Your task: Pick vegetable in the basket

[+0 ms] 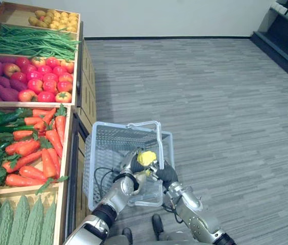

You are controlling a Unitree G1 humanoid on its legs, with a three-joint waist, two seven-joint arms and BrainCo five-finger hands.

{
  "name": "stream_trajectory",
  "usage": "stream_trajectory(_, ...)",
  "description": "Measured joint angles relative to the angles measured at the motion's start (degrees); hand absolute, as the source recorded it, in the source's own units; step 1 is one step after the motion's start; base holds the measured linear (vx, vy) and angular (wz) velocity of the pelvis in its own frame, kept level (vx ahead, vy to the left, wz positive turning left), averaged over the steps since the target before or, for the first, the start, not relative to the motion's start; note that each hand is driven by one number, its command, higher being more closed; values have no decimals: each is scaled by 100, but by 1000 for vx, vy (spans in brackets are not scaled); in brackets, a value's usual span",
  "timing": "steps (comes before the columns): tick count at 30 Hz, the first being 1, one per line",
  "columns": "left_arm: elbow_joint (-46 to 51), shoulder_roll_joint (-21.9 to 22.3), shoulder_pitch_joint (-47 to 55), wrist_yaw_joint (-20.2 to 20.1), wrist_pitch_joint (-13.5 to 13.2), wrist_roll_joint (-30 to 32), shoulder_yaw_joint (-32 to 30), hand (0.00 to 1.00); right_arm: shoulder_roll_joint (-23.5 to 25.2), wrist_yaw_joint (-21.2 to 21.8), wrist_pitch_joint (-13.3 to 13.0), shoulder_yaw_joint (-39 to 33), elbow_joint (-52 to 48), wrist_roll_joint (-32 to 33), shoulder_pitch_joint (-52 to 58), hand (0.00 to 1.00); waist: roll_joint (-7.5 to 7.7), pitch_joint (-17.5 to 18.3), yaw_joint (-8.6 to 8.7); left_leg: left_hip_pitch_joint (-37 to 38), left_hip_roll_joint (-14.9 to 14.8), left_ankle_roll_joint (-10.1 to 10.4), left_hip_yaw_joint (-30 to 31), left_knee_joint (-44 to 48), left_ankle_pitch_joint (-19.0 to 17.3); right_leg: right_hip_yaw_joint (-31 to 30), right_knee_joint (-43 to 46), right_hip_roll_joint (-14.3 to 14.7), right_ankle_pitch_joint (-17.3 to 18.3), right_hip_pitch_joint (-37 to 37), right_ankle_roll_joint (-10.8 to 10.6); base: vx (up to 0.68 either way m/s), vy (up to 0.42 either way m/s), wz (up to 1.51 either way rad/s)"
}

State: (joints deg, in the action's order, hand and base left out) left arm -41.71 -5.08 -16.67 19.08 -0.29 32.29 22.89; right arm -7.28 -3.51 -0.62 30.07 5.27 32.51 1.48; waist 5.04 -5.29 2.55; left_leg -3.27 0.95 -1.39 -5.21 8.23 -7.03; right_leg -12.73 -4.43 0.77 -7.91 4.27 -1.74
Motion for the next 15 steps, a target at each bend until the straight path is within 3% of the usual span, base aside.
stream_trajectory(7,250,40,55,105,-3,-20,-120,0,47,-174,0,-337,5,-758,2,100,-11,-7,-12,3,0,1,3,0,2,9,10,0,0,1,0,0,0,0)
stream_trajectory(15,2278,41,888,65,-345,-818,-412,0,254,-271,0,-1237,4,-1463,88,100,-102,11,-31,37,4,-1,71,-7,3,110,10,-5,6,-52,-3,0,1,3)
